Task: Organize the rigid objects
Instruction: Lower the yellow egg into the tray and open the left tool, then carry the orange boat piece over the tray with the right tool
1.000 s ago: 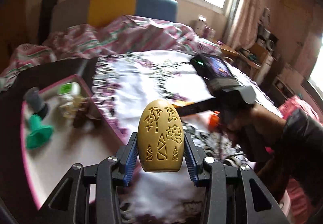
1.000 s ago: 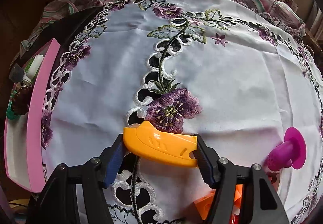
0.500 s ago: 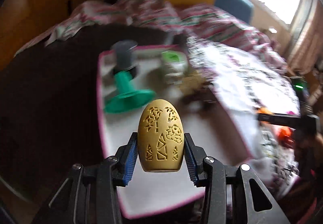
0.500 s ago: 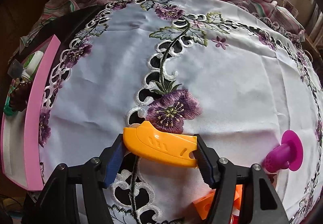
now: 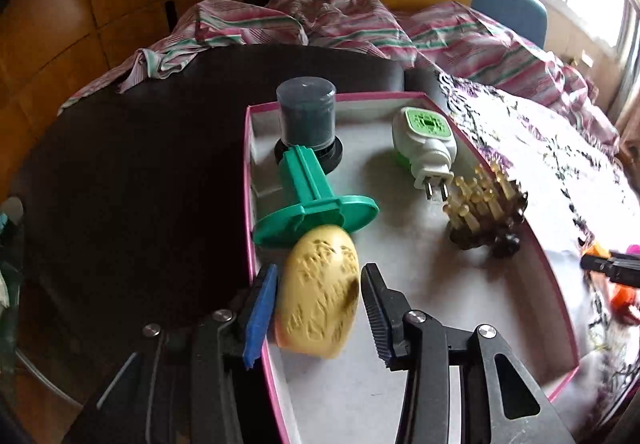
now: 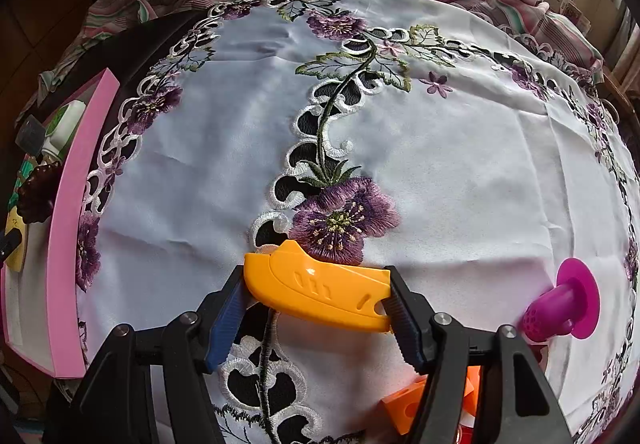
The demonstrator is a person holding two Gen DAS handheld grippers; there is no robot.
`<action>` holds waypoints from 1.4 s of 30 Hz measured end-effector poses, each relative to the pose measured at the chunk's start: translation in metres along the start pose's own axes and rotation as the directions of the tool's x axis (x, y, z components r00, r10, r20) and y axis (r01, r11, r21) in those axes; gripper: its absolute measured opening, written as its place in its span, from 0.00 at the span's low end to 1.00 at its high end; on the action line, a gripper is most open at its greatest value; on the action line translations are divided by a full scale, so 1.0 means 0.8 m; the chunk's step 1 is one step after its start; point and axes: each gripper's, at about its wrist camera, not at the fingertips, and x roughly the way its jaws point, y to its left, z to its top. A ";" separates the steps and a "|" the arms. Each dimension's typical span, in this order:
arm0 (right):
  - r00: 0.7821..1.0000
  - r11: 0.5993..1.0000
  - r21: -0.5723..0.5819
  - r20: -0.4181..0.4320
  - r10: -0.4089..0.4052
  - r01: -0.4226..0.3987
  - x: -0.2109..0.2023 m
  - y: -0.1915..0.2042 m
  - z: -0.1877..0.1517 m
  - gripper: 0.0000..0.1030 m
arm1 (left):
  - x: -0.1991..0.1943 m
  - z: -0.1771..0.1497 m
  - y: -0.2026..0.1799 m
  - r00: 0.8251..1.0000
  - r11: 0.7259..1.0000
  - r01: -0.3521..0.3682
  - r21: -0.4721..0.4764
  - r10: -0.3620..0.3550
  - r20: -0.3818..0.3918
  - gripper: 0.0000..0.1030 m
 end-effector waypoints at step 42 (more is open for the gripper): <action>0.999 0.998 -0.060 0.018 -0.036 0.037 -0.011 0.001 -0.009 0.64 | -0.094 -0.031 0.012 0.993 0.999 -0.013 -0.029 0.016 0.117 0.50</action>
